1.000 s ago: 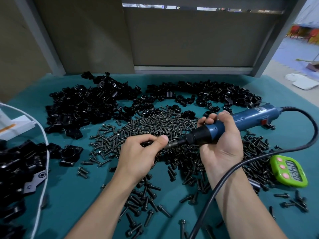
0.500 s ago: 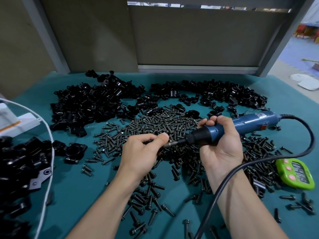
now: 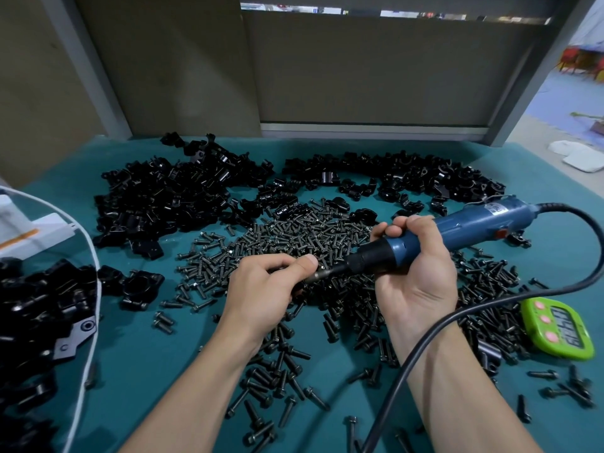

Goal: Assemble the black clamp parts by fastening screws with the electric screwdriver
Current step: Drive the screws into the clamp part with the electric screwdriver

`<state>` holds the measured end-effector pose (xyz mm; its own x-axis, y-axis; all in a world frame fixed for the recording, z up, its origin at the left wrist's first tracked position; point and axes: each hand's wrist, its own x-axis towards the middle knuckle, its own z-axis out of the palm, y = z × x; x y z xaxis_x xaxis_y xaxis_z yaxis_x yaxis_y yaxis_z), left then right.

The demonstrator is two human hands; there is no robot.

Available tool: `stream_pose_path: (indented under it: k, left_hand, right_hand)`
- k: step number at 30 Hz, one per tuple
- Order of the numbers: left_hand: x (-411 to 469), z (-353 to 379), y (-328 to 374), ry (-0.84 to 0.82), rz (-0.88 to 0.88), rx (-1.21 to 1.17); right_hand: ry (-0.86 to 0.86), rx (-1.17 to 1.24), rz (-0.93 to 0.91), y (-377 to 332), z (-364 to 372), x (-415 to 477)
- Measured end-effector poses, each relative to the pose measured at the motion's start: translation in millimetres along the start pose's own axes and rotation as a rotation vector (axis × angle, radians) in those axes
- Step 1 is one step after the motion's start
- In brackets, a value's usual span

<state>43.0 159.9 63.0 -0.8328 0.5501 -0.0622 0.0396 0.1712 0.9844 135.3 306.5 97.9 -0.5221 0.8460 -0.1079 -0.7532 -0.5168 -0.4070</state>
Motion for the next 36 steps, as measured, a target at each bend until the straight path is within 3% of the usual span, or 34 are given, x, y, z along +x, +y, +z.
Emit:
stream_pose_path:
  k: [36]
  left_hand:
    - [-0.6,2.4,0.5,0.020,-0.044,0.075]
  right_hand:
    - [-0.080,-0.050,-0.023,4.2,2.6,0.2]
